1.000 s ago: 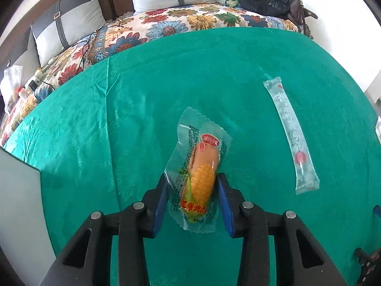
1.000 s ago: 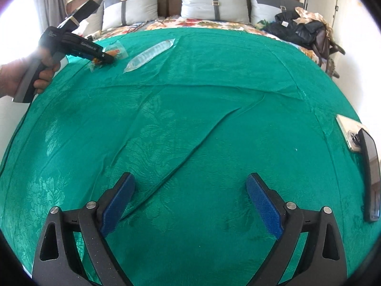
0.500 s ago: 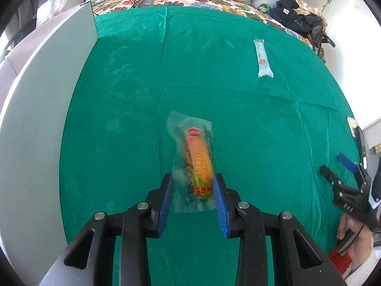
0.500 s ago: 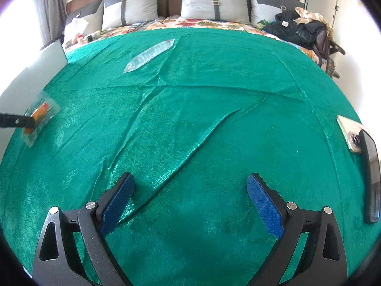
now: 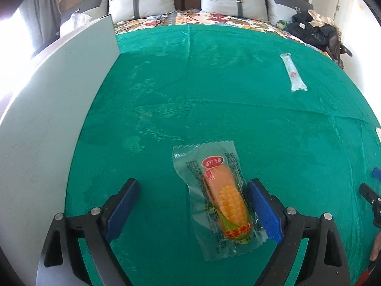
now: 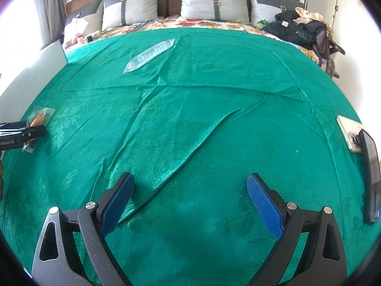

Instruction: Organize snacks

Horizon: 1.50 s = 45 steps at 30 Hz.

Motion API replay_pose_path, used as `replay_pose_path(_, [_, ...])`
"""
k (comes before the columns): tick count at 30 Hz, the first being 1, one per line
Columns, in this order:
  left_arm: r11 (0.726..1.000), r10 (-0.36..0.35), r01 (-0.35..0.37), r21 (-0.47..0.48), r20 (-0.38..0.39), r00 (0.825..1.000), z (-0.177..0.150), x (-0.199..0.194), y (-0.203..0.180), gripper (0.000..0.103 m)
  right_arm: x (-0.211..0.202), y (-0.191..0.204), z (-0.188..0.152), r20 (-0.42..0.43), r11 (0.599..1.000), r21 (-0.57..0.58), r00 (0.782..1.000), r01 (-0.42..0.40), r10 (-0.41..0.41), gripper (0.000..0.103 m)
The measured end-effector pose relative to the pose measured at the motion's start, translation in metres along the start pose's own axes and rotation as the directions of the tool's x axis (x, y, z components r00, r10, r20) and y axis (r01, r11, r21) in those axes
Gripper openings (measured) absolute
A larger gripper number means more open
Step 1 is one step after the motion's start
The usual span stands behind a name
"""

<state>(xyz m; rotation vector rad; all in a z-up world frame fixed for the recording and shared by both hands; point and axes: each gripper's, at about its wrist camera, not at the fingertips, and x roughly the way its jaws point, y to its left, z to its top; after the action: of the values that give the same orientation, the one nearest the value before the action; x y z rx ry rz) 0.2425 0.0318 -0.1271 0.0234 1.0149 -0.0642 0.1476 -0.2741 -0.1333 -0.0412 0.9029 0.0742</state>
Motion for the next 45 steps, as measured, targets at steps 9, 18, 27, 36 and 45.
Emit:
replay_pose_path(9, [1.000, 0.019, -0.018, -0.023, 0.066, 0.998, -0.012, 0.002, 0.025, 0.103, 0.000, 0.000, 0.000, 0.000, 1.000, 0.000, 1.000, 0.000, 0.000, 0.097])
replay_pose_path(18, [1.000, 0.013, -0.011, -0.026, 0.073, 0.997, -0.012, 0.001, 0.027, 0.103, 0.002, 0.000, 0.028, -0.040, 0.991, 0.130, 0.999, -0.024, 0.030, 0.097])
replay_pose_path(27, [1.000, 0.013, -0.011, -0.026, 0.073, 0.997, -0.013, 0.001, 0.027, 0.103, 0.086, 0.078, 0.185, -0.005, 0.993, 0.098, 0.998, -0.068, 0.069, 0.095])
replay_pose_path(36, [1.000, 0.014, -0.012, -0.027, 0.074, 0.997, -0.013, 0.002, 0.026, 0.103, 0.121, 0.081, 0.182, -0.133, 0.999, 0.029, 0.991, 0.029, -0.025, 0.019])
replay_pose_path(45, [1.000, 0.014, -0.012, -0.026, 0.074, 0.997, -0.013, 0.001, 0.026, 0.103, 0.032, 0.056, 0.112, -0.107, 0.990, 0.008, 0.984, -0.140, 0.140, 0.019])
